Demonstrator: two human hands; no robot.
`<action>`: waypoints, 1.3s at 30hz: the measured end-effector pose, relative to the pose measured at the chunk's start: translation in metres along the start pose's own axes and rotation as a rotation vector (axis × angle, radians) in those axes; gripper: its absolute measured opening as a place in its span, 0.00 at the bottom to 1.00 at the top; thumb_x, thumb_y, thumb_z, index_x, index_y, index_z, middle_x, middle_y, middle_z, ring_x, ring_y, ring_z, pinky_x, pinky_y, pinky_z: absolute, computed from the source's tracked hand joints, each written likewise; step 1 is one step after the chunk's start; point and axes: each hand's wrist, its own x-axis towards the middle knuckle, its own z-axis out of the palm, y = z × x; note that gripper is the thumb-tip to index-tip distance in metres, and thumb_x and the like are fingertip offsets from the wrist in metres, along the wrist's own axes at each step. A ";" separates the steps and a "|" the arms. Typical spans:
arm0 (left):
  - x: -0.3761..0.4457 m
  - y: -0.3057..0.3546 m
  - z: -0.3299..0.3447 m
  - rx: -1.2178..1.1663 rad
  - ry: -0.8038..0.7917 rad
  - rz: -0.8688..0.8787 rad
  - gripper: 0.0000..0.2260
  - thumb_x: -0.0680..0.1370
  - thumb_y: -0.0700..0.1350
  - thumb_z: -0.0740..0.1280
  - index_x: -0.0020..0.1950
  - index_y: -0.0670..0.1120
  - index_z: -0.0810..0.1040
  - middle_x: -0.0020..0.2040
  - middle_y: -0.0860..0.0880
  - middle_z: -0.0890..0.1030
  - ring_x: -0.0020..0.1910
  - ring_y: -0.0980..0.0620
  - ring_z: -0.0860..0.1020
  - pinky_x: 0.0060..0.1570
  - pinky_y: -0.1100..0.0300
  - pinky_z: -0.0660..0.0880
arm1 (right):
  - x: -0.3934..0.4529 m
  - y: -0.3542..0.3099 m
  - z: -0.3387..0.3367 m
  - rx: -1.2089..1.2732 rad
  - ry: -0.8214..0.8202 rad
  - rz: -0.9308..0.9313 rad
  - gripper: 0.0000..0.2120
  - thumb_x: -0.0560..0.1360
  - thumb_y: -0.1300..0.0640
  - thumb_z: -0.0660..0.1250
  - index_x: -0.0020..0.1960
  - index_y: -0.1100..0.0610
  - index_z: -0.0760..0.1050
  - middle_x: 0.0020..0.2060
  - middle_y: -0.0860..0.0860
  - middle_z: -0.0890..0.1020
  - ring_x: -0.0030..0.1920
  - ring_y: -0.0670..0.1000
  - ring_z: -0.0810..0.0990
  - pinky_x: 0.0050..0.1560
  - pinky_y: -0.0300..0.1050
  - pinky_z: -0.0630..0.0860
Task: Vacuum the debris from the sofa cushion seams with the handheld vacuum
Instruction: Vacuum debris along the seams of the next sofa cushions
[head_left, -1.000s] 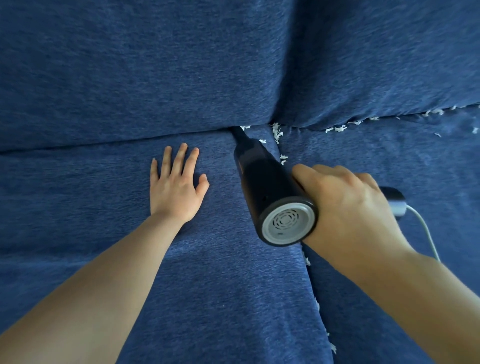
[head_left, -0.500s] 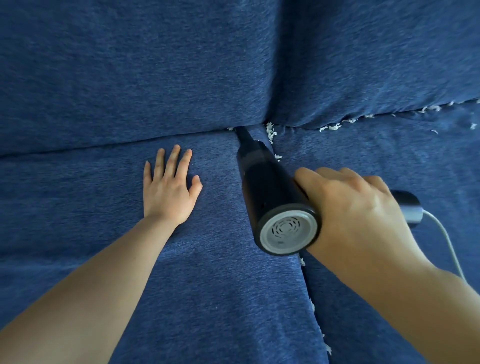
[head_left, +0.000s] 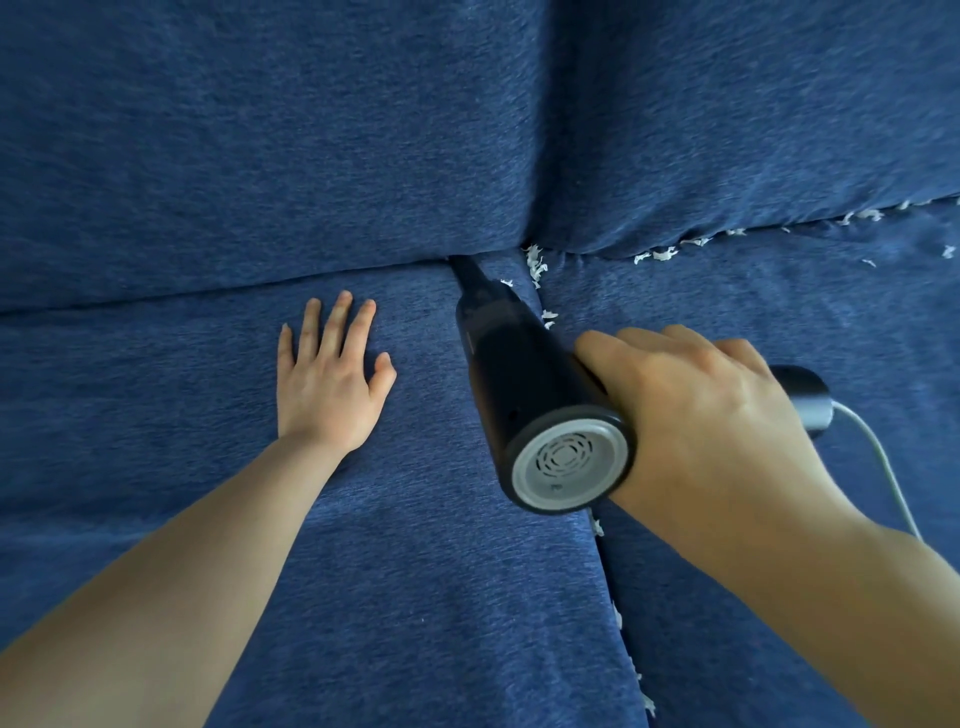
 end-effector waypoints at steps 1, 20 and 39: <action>0.000 0.000 0.000 0.000 0.000 0.000 0.27 0.81 0.56 0.51 0.79 0.49 0.57 0.79 0.47 0.57 0.78 0.42 0.52 0.76 0.40 0.49 | 0.003 0.002 0.000 -0.001 -0.009 -0.002 0.18 0.66 0.55 0.73 0.39 0.47 0.63 0.32 0.45 0.72 0.38 0.54 0.73 0.42 0.50 0.68; 0.014 0.031 -0.013 -0.088 -0.034 -0.006 0.26 0.81 0.53 0.55 0.78 0.47 0.58 0.79 0.47 0.56 0.79 0.44 0.49 0.76 0.42 0.44 | -0.013 0.019 -0.006 0.018 0.027 -0.092 0.10 0.64 0.51 0.66 0.38 0.48 0.63 0.30 0.45 0.72 0.34 0.55 0.73 0.39 0.50 0.70; 0.014 0.058 -0.004 -0.087 -0.035 -0.059 0.26 0.81 0.53 0.53 0.78 0.49 0.58 0.80 0.47 0.55 0.79 0.44 0.49 0.76 0.42 0.44 | -0.012 0.034 0.011 -0.031 0.023 0.116 0.22 0.60 0.60 0.78 0.39 0.49 0.64 0.29 0.46 0.71 0.32 0.55 0.72 0.39 0.49 0.69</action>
